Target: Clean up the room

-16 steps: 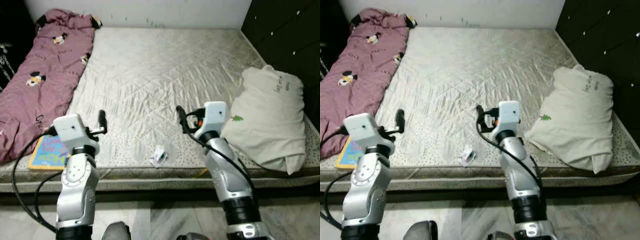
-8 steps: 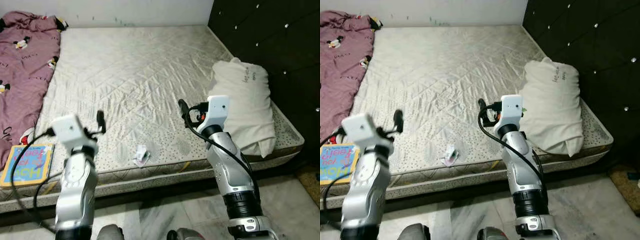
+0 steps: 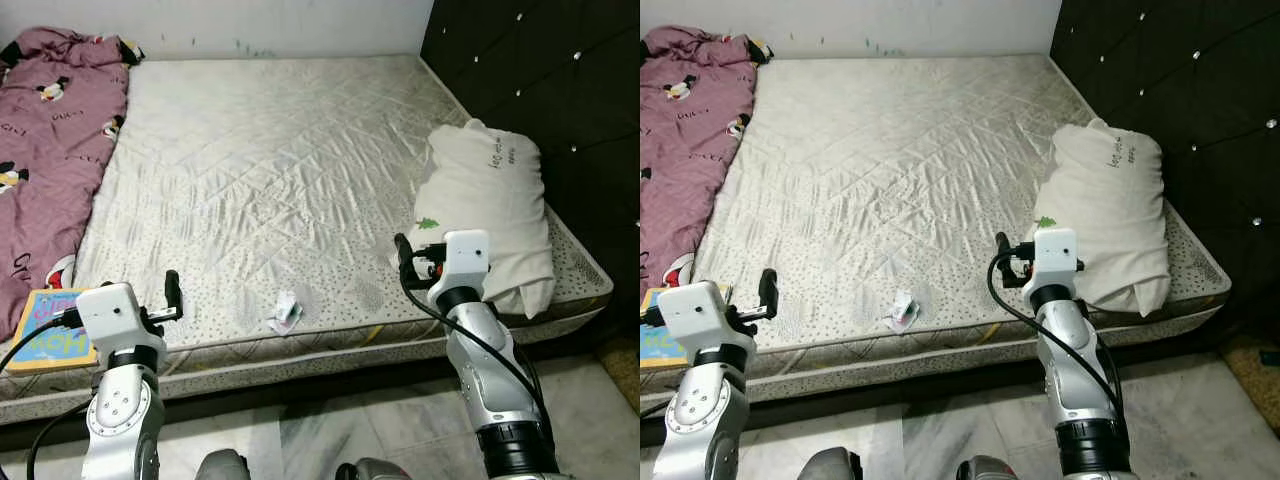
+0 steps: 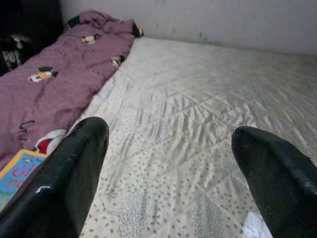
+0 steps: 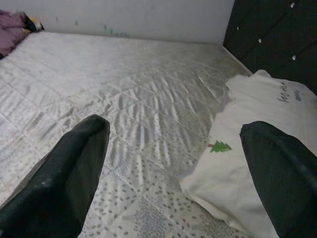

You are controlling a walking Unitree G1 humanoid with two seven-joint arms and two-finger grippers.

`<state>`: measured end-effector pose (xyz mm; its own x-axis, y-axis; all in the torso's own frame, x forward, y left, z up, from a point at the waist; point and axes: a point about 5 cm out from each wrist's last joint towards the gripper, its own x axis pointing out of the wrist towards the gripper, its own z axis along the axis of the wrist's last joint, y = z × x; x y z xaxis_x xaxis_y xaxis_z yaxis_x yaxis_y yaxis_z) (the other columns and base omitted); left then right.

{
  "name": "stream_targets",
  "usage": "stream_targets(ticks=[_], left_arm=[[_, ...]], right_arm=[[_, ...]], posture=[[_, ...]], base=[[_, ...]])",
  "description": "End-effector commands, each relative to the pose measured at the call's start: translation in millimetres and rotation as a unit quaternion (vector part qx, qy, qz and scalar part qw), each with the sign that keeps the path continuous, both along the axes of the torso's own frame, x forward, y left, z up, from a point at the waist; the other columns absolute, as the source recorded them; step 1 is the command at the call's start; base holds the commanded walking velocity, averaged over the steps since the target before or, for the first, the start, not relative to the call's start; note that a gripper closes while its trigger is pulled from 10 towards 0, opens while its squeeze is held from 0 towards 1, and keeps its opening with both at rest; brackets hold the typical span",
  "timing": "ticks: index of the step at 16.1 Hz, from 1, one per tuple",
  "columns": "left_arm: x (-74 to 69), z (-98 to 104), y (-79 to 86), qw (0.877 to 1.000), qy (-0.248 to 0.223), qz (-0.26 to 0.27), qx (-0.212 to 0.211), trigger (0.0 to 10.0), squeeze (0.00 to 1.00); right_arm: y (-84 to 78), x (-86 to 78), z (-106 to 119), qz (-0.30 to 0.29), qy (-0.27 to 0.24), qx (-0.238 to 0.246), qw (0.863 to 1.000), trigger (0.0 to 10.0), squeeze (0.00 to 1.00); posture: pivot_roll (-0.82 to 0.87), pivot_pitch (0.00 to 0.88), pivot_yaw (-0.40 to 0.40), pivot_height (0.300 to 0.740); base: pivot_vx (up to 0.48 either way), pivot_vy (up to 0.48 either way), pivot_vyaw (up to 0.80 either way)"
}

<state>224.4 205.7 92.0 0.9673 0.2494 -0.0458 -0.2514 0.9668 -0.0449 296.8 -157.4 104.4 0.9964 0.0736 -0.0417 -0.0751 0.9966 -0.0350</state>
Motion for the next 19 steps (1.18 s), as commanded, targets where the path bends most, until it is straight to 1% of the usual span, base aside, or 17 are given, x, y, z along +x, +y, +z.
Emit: stream_targets(ticks=[1,2,3,4,6,8,14,19], left_arm=[[3.7,10.2,-4.7,1.000,-0.022,-0.006,0.004,10.0,0.00],[6.0,14.1,-7.9,0.999,-0.031,-0.008,-0.003,10.0,0.00],[7.3,14.1,-9.0,0.999,-0.031,-0.009,-0.006,10.0,0.00],[9.4,15.2,-12.7,0.999,-0.034,-0.011,-0.017,10.0,0.00],[12.0,17.1,-16.9,0.999,-0.035,-0.024,-0.016,10.0,0.00],[15.0,21.1,-17.5,0.999,-0.038,-0.026,-0.020,10.0,0.00],[17.3,21.3,-20.0,0.999,-0.038,-0.019,-0.026,10.0,0.00],[20.7,23.7,-17.8,0.999,-0.041,-0.005,-0.024,10.0,0.00]], right_arm=[[4.7,5.6,8.4,0.012,-0.011,0.009,1.000,10.0,0.00],[12.5,10.4,12.7,0.024,-0.014,0.014,1.000,10.0,0.00],[14.2,12.1,13.1,0.027,-0.014,0.016,0.999,10.0,0.00],[17.1,13.2,13.4,0.034,-0.015,0.020,0.999,10.0,0.00],[17.0,11.2,12.0,0.039,-0.013,0.019,0.999,10.0,0.00],[19.3,5.5,8.4,0.052,-0.004,0.022,0.998,10.0,0.00],[22.8,5.4,8.2,0.073,0.000,0.025,0.997,10.0,0.00],[26.3,6.9,8.6,0.085,-0.001,0.027,0.996,10.0,0.00]], posture=[[0.08,0.037,-0.038,0.740],[0.08,0.058,-0.042,0.740],[0.08,0.058,-0.042,0.740],[0.07,0.082,-0.037,0.740],[0.07,0.101,-0.034,0.740],[0.07,0.117,-0.032,0.740],[0.07,0.118,-0.045,0.660],[0.07,0.107,-0.052,0.625]], base=[[0.000,0.000,0.00],[0.000,0.000,0.00],[0.000,0.000,0.00],[0.000,0.000,0.00],[0.000,0.000,0.00],[0.000,0.000,0.00],[0.000,0.000,0.00],[0.000,0.000,0.00]])
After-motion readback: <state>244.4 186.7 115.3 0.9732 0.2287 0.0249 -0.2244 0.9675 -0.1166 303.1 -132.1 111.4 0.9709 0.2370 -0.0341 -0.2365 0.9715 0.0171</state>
